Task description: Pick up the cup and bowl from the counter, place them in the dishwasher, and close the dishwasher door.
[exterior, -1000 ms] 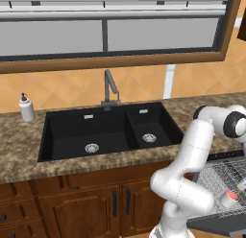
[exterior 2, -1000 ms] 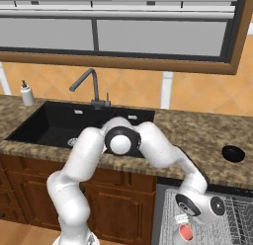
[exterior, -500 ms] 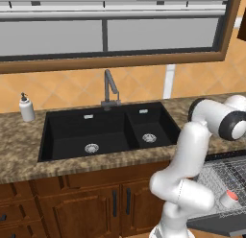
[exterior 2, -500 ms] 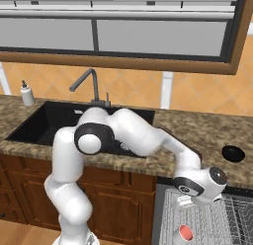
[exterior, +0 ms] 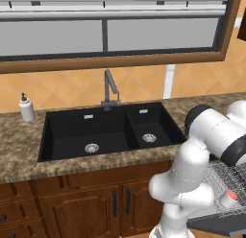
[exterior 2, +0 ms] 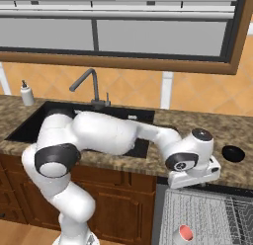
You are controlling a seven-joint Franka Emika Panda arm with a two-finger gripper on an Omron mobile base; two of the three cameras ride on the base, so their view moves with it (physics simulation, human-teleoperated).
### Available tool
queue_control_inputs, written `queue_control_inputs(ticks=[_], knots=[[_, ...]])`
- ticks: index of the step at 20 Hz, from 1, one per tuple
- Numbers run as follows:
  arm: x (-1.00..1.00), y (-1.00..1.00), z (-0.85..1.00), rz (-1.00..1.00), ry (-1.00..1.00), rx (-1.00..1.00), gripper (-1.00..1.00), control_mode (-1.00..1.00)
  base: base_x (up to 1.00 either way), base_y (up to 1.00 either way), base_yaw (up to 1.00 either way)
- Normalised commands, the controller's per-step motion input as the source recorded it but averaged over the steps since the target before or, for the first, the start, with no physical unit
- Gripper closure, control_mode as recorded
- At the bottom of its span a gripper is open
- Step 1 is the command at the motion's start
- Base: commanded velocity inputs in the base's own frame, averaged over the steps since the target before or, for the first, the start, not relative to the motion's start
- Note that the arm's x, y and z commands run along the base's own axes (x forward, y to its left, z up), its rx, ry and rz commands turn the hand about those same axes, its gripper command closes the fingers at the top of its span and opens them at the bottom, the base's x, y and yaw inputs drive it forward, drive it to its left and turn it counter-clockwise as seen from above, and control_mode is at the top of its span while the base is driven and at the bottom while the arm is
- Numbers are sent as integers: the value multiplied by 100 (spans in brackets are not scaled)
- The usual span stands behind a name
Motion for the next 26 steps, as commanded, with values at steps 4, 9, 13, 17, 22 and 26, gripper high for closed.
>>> queue_control_inputs(ticks=[4, 9, 13, 17, 22, 26], knots=[[13, 24, 98, -19, 0, -28, -100, -100, 0, 0, 0], [44, 13, 49, -16, 4, -25, -100, -100, 0, 0, 0], [44, -6, 0, -1, 0, 0, -100, -100, 0, 0, 0], [69, -16, 2, 8, 0, 0, -100, -100, 0, 0, 0], [68, -47, 21, 11, -1, 0, -100, -100, 0, 0, 0], [62, -74, 7, 7, -5, 0, -100, -100, 0, 0, 0]])
